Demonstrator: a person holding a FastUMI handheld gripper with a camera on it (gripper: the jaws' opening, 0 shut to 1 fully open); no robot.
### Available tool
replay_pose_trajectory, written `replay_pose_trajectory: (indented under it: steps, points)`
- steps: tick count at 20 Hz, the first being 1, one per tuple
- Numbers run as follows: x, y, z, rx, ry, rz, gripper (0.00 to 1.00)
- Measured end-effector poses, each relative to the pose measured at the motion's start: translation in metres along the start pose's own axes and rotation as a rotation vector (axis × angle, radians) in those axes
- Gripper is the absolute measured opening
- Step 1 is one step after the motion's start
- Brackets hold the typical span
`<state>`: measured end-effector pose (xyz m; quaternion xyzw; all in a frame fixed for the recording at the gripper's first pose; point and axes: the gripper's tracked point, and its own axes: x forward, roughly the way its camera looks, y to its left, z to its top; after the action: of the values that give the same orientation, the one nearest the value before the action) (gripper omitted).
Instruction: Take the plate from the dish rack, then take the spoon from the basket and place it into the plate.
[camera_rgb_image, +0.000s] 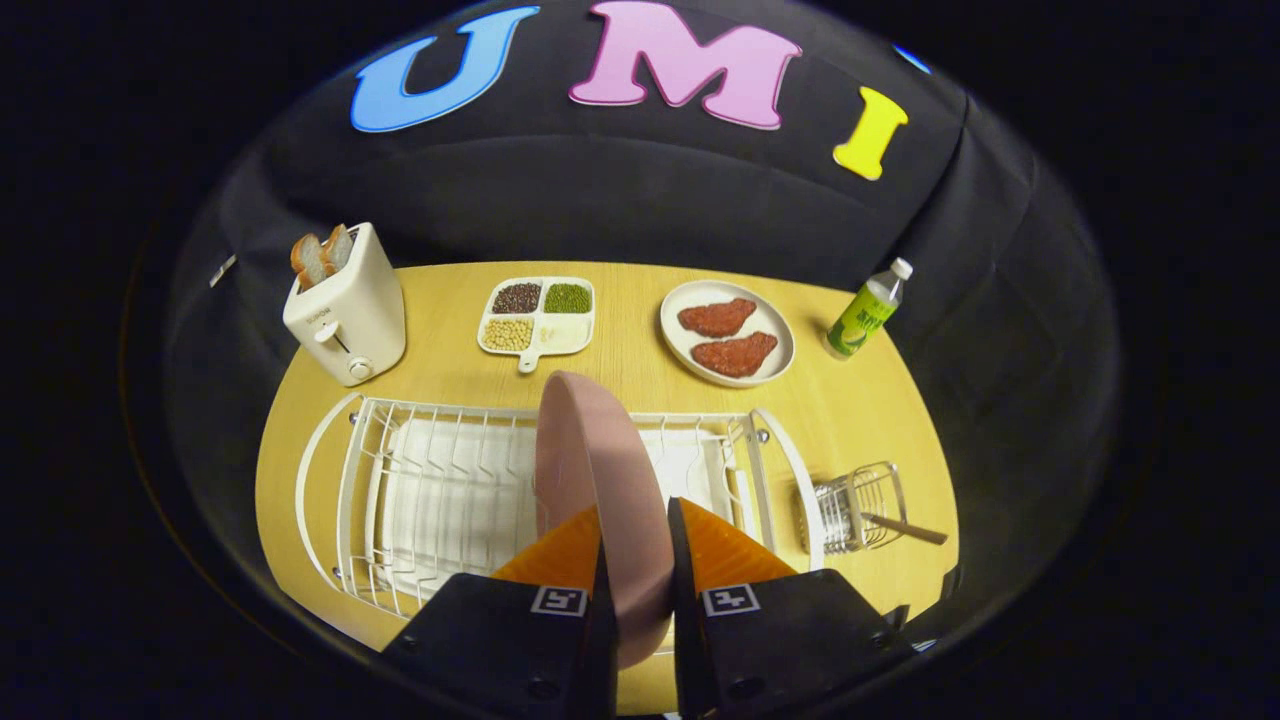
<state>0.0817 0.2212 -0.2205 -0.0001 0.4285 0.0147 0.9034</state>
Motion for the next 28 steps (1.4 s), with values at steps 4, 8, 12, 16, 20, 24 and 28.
replay_pose_trajectory:
  steps: [4, 8, 12, 16, 20, 24, 28]
  points:
    - [-0.016, 0.003, 0.016, -0.074, -0.059, 0.000, 0.27]
    - [-0.034, -0.002, 0.014, -0.015, -0.060, 0.103, 0.27]
    - [-0.063, -0.026, 0.005, 0.070, -0.063, 0.227, 0.27]
    - [-0.088, -0.063, -0.027, 0.134, -0.043, 0.291, 0.27]
    - [-0.110, -0.090, -0.085, 0.170, 0.035, 0.347, 0.27]
    - [-0.121, -0.103, -0.155, 0.179, 0.121, 0.382, 0.27]
    - [-0.124, -0.088, -0.203, 0.236, 0.208, 0.461, 0.27]
